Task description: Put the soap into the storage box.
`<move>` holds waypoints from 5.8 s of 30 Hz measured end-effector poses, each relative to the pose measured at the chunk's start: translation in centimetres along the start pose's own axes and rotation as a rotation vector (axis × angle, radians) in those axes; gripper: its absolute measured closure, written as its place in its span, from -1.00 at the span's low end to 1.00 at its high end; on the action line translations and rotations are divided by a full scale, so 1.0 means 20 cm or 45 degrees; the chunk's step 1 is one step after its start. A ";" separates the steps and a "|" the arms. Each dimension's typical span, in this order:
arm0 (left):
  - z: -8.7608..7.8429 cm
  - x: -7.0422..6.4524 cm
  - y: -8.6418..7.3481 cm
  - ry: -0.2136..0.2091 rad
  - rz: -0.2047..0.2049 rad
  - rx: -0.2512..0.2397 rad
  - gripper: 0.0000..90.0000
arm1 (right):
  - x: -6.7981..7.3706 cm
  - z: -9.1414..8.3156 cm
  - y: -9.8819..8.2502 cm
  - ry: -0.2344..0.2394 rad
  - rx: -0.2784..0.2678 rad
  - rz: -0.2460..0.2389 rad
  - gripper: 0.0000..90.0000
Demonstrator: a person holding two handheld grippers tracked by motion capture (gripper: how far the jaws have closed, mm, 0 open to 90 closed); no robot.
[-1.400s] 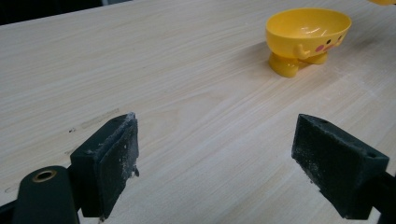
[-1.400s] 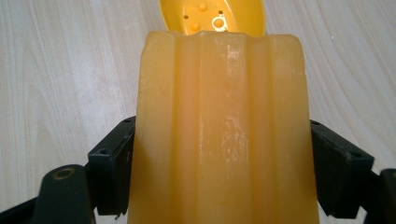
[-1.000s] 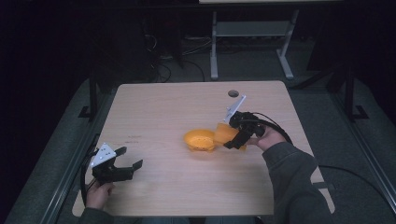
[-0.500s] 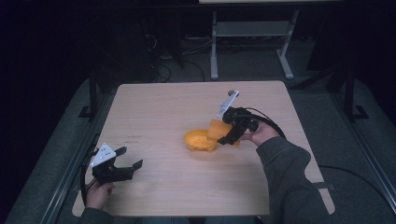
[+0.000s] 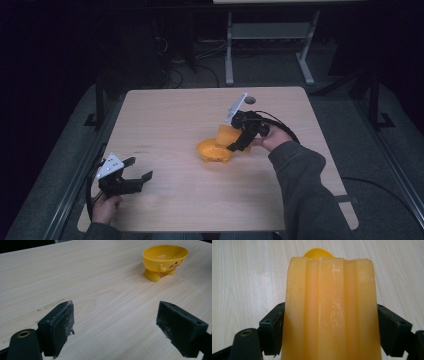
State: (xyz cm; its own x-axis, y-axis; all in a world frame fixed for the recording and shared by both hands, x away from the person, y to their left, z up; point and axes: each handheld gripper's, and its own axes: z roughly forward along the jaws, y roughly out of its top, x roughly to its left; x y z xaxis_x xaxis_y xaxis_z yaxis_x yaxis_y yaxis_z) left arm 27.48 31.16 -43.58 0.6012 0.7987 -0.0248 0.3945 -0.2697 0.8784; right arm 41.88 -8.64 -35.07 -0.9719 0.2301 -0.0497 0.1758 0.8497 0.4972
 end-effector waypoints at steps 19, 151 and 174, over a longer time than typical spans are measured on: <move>0.00 0.00 0.00 -0.001 0.003 0.003 -0.69 | -0.02 0.04 0.13 0.018 -0.033 -0.061 -0.54; 0.01 0.00 0.00 -0.001 0.005 0.012 -0.69 | 0.01 -0.01 -0.10 -0.006 -0.098 0.094 -0.53; 0.01 -0.01 0.00 -0.002 0.006 0.019 -0.69 | 0.05 -0.05 -0.21 -0.019 -0.082 0.144 -0.54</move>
State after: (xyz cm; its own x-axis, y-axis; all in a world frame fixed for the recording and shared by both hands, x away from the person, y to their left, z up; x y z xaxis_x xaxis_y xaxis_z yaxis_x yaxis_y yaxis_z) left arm 27.56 30.88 -43.64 0.6039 0.7968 -0.0216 0.4020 -0.2811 0.8714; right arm 40.05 -12.41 -36.26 -0.9439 0.3303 -0.0029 0.2732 0.7856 0.5551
